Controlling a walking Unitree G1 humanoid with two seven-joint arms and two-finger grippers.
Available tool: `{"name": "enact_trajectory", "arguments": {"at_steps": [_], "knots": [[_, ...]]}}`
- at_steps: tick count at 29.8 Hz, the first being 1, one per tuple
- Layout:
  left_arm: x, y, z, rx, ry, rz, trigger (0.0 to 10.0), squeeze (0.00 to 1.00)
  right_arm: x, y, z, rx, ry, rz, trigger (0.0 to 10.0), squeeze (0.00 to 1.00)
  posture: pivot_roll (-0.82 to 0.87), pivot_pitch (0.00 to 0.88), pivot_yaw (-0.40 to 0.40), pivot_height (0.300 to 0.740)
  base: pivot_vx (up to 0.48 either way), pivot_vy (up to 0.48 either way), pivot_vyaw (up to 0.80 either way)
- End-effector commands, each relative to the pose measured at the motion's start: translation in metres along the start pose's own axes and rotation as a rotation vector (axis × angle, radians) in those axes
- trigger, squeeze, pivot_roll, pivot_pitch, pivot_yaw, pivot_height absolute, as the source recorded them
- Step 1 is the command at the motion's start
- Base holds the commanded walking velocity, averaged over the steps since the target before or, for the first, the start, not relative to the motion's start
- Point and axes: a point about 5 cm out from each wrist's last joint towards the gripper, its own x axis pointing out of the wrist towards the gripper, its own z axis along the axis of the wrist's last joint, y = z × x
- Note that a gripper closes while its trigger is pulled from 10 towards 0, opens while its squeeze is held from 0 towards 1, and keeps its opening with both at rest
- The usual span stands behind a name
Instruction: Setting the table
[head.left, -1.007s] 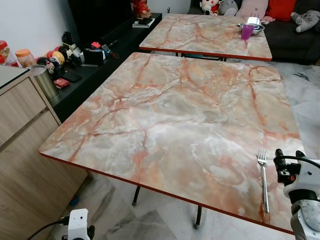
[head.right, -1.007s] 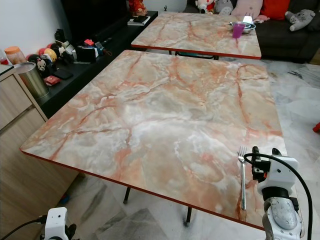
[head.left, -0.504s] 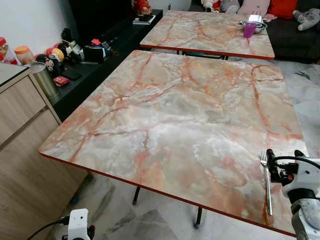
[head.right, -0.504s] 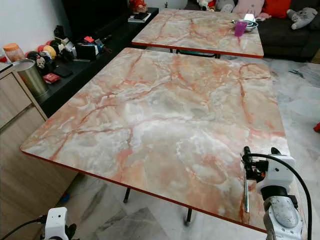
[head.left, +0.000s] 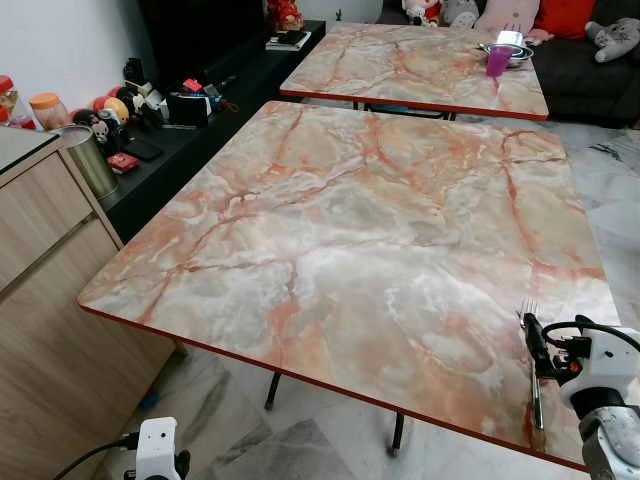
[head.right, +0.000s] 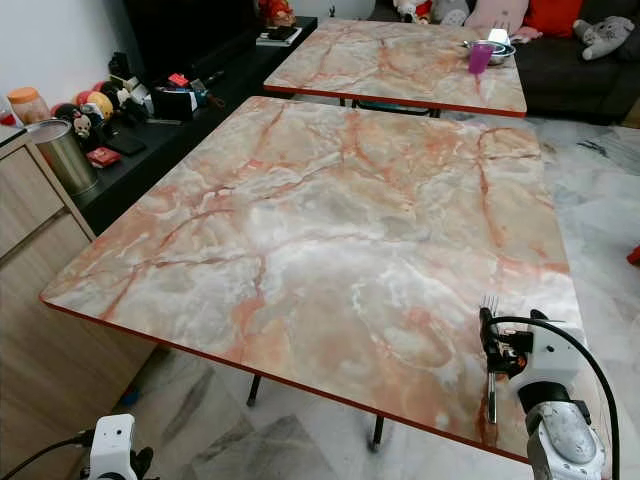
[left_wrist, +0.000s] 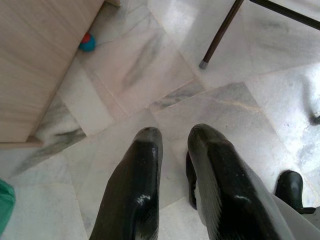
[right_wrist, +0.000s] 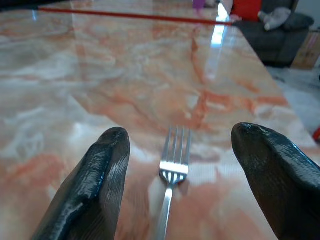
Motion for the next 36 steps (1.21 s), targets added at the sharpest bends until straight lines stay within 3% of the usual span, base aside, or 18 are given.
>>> {"name": "enact_trajectory", "arguments": {"at_steps": [1,10,24,36], "knots": [[-0.001,0.005,0.0,0.002,0.004,0.012,10.0,0.0,0.0,-0.005,-0.004,0.002,0.02,-0.008,10.0,0.0,0.01,0.027,0.024,0.74,0.0,0.0,0.0],[-0.001,0.006,0.0,0.008,0.005,0.012,10.0,0.0,0.001,-0.008,-0.011,0.022,0.047,-0.003,10.0,0.0,0.01,0.027,0.027,0.74,0.0,0.0,0.0],[-0.001,0.006,0.0,0.011,0.004,0.014,10.0,0.0,0.01,-0.008,-0.004,0.019,0.018,0.021,10.0,0.0,0.01,0.021,0.028,0.74,0.0,0.0,0.0],[-0.001,0.006,-0.001,0.01,0.006,0.016,10.0,0.0,0.012,-0.003,-0.016,0.039,0.085,0.031,10.0,0.0,0.02,0.029,0.026,0.74,0.0,0.0,0.0]]}}
